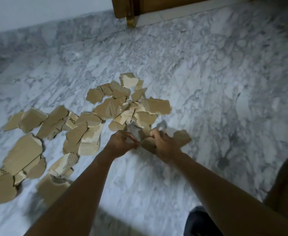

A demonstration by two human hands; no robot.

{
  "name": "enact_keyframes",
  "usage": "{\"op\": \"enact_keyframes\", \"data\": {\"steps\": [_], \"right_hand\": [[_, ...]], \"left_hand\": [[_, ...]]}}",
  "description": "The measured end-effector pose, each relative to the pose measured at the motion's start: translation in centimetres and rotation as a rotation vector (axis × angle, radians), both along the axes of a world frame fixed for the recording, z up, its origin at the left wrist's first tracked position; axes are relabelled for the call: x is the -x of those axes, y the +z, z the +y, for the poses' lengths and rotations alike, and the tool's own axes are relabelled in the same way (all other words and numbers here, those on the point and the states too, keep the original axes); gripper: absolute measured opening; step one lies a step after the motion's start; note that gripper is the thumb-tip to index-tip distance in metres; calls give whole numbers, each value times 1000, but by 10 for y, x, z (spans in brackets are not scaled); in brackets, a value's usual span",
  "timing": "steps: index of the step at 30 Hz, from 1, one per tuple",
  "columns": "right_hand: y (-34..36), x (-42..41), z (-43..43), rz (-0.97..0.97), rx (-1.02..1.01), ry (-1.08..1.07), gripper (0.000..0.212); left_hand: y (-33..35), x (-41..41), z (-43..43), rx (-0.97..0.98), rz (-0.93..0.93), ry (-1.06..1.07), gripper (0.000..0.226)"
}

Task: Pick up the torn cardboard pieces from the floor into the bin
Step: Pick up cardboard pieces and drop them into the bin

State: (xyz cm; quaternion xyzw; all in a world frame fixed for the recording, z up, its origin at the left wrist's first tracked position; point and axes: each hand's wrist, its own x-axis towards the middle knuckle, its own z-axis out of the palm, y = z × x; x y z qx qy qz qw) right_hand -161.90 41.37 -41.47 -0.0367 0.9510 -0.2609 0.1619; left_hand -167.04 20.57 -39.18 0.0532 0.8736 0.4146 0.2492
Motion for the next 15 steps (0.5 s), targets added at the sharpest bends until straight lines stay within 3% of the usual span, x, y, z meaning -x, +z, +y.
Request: {"op": "enact_keyframes", "data": {"steps": [2, 6, 8, 10, 11, 12, 15], "right_hand": [[12, 13, 25, -112, 191, -78, 46], [36, 47, 97, -230, 86, -46, 19], [45, 58, 118, -249, -4, -42, 26], [37, 60, 126, -332, -118, -56, 21], [28, 56, 126, -362, -199, -64, 24], [17, 49, 125, -395, -262, -87, 41], [-4, 21, 114, -353, -286, -156, 68]], "left_hand": [[4, 12, 20, 14, 65, -120, 19], [-16, 18, 62, 188, 138, -269, 37], [-31, 16, 79, 296, 192, -292, 55], [-41, 11, 87, 439, 255, -338, 54], [-43, 9, 90, 475, 256, -331, 49], [-39, 6, 92, 467, 248, -314, 45], [-34, 5, 96, 433, 245, -297, 43]]}}
